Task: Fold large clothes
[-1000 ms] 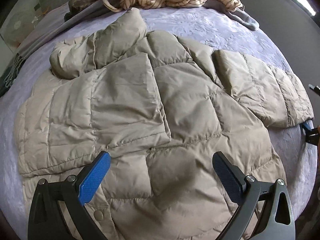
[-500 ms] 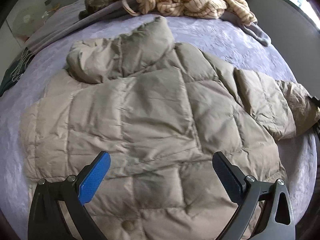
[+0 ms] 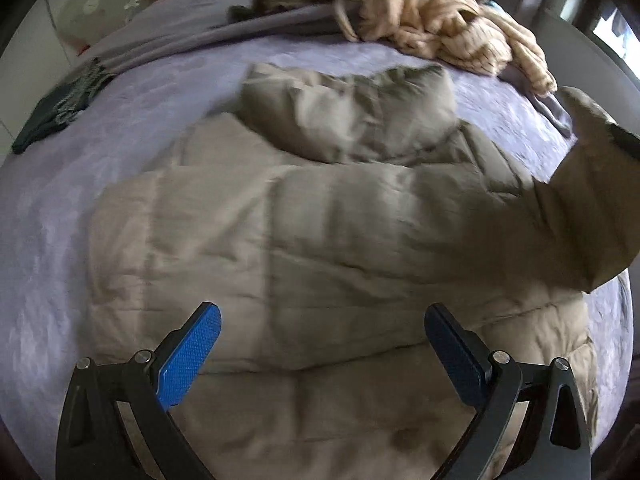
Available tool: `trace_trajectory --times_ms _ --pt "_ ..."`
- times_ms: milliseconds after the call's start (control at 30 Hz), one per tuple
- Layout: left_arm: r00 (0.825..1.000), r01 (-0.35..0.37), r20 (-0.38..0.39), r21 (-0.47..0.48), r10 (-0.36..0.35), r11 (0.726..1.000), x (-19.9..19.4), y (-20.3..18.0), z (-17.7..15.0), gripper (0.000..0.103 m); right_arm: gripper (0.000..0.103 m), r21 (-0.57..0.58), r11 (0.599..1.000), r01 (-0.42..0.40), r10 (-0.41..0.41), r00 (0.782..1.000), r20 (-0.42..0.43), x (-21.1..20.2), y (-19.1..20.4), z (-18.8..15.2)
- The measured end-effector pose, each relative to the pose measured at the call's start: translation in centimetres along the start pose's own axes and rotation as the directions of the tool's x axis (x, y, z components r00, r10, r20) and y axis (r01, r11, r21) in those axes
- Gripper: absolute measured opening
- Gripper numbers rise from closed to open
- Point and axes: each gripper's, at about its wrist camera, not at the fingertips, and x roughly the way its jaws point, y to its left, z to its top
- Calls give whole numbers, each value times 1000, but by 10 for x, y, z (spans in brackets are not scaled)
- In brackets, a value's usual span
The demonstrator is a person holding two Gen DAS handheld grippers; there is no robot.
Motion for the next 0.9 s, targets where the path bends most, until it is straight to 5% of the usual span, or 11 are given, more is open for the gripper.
trace_trajectory --times_ms 167,400,500,567,600,733,900 --pt "999 -25 23 -41 26 999 -7 43 0 102 10 -148 988 52 -76 985 -155 74 58 -52" --pt "999 -26 17 -77 27 997 2 71 -6 102 11 -133 978 160 -192 939 -287 131 49 -104" --pt "1000 6 10 -74 -5 997 9 65 -7 102 27 -88 985 147 -167 939 -301 131 43 -109" --pt "999 39 10 -71 -38 997 12 58 -4 102 61 -52 992 115 -125 941 -314 124 45 -106" --pt "998 62 13 -75 -61 995 13 56 -2 102 71 -34 994 100 -105 946 -306 117 47 -103" --pt "993 118 37 -98 -115 988 12 56 8 102 71 57 994 95 -80 971 -225 80 34 -94" --pt "996 78 60 -114 -72 990 13 70 19 102 71 298 947 122 -85 987 -133 57 -19 -72"
